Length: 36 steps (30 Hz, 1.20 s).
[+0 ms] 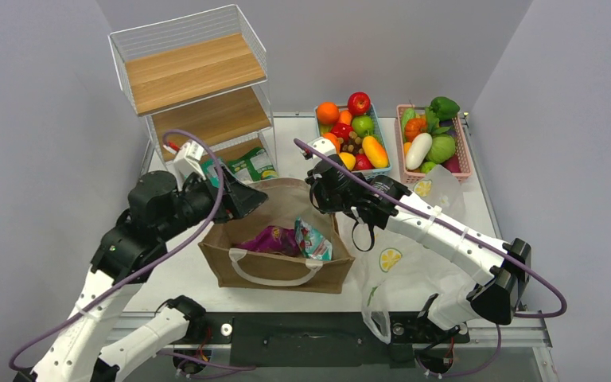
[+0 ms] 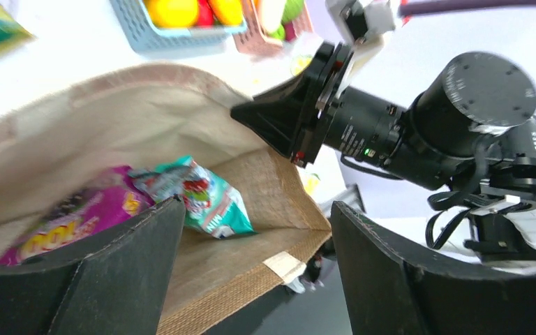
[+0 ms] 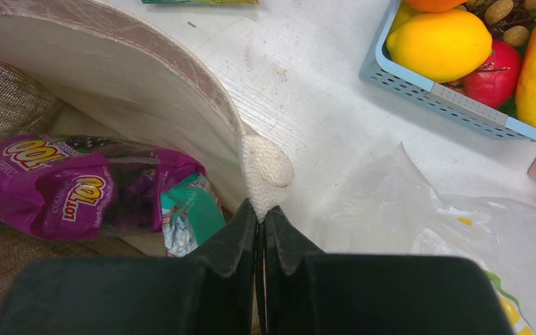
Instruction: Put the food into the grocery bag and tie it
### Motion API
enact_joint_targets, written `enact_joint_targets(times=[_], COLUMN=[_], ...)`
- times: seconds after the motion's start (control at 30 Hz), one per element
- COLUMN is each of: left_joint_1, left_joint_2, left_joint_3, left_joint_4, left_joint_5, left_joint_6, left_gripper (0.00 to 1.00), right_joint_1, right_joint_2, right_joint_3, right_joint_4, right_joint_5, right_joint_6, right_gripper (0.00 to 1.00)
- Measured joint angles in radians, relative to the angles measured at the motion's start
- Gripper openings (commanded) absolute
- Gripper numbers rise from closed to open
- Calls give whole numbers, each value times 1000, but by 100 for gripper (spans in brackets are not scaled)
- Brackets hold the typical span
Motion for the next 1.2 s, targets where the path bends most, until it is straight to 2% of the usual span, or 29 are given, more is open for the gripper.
enact_joint_targets(times=[0.13,0.23,0.43,0.6,0.67,0.8,0.83,0.87,0.9,0.93,0.97,1.2], left_joint_1=[0,0,0,0,0,0,0,0,0,0,0,-1], left_joint_2=[8,-5,8,10,12,23,27,32,38,46,53,53], left_joint_3=[160,204,166,77,49,8,-5,-19,-29,-37,-40,-4], left_joint_4=[-145,-246,-417,-454,-457,-452,-451,-451,-452,-454,-455,-520], left_joint_5=[-131,-226,-374,-449,-473,-512,-520,-529,-537,-546,-554,-636], left_joint_6=[88,148,218,241,250,263,266,272,277,280,283,289], left_gripper=[75,75,74,66,60,38,26,20,9,4,0,0], right_joint_1=[0,0,0,2,2,3,3,4,6,9,10,26], right_joint_2=[0,0,0,0,0,1,2,6,11,14,19,70], right_joint_3=[0,0,2,3,3,7,10,15,23,26,32,116], right_joint_4=[0,0,-1,-1,-1,-3,-6,-8,-9,-9,-11,-29], right_joint_5=[1,3,3,3,3,3,3,3,3,3,2,2], right_joint_6=[0,0,0,0,0,0,0,0,0,0,0,0], right_gripper=[0,0,0,0,0,0,0,0,0,0,0,0])
